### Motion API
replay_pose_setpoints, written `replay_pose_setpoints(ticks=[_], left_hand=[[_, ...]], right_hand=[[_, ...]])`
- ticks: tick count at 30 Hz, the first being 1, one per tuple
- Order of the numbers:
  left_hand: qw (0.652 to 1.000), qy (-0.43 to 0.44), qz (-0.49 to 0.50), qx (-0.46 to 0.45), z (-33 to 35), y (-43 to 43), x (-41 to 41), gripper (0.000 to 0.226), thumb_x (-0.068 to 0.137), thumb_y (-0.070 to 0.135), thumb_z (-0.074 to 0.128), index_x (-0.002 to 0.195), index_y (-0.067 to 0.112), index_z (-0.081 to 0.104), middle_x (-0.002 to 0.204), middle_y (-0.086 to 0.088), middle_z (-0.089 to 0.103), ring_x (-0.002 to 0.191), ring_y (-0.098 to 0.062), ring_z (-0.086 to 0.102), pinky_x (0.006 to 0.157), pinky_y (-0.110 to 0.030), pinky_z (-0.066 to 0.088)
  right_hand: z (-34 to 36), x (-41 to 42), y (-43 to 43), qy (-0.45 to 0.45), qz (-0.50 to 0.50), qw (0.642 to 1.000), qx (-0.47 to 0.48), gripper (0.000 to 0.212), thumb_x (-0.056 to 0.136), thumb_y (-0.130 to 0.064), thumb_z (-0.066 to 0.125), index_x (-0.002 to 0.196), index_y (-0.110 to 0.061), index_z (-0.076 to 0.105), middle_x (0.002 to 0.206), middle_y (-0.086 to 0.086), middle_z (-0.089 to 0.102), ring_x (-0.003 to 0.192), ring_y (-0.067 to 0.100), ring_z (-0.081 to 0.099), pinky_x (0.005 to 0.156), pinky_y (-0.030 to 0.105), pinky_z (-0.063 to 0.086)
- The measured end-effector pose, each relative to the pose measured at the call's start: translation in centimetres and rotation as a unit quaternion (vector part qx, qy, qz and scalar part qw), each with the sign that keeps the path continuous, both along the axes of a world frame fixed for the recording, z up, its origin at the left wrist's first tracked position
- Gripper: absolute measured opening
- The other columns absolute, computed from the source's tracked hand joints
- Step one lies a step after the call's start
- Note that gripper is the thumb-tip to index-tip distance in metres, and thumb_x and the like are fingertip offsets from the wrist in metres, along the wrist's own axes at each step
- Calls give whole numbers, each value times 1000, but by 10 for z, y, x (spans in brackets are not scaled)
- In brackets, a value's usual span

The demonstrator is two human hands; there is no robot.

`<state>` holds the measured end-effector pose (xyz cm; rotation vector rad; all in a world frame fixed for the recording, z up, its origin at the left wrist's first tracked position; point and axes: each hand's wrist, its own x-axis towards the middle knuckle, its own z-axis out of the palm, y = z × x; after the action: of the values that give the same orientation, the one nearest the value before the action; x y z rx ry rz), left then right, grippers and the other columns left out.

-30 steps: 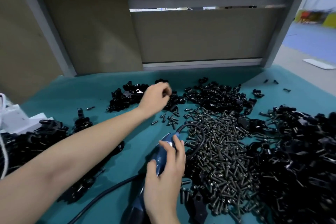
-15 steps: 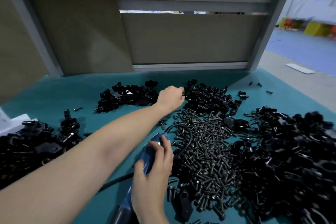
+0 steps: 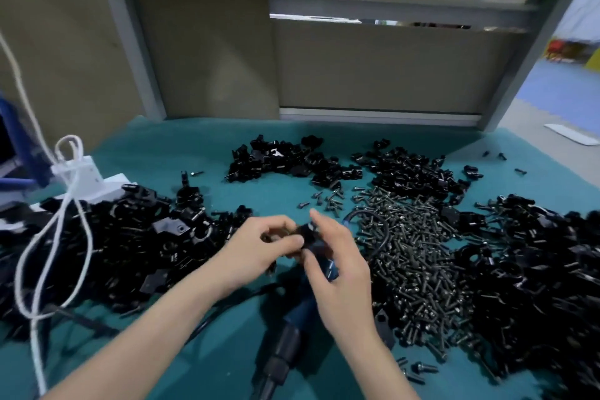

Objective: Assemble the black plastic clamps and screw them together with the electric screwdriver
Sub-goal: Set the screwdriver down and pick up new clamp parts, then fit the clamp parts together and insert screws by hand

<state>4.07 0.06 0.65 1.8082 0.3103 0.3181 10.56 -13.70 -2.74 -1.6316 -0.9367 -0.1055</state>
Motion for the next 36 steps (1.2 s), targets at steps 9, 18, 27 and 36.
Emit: replay_pose_setpoints(ticks=[9, 18, 27, 36], left_hand=[[978, -43, 49, -197, -31, -5, -33, 22, 80, 15, 49, 89, 21, 69, 81, 4, 66, 70, -5, 57, 60, -18, 46], [931, -83, 218, -279, -22, -14, -33, 37, 97, -7, 33, 95, 15, 64, 89, -1, 60, 76, -10, 53, 63, -18, 47], [878, -110, 259, -387, -15, -35, -26, 37, 103, 5, 30, 91, 20, 62, 93, -2, 62, 72, -14, 58, 49, -23, 44], [951, -115, 288, -18, -32, -38, -33, 30, 103, 22, 34, 91, 32, 59, 92, 13, 63, 96, -7, 55, 83, -25, 41]], right_hand=[[-1, -3, 1, 41, 25, 992, -117, 28, 80, -18, 77, 99, -35, 65, 94, -12, 55, 76, 4, 54, 73, 17, 44], [0, -40, 9, 191, 74, 977, -51, 26, 81, -17, 76, 94, -35, 62, 93, -14, 69, 84, 9, 67, 78, 35, 56], [3, -43, 6, 225, 82, 971, 15, 30, 81, -3, 73, 91, -29, 63, 90, -9, 71, 82, 8, 68, 73, 20, 54], [7, -36, 2, 212, 80, 974, 28, 33, 76, 3, 75, 93, -26, 68, 88, -13, 72, 84, 2, 67, 75, 10, 48]])
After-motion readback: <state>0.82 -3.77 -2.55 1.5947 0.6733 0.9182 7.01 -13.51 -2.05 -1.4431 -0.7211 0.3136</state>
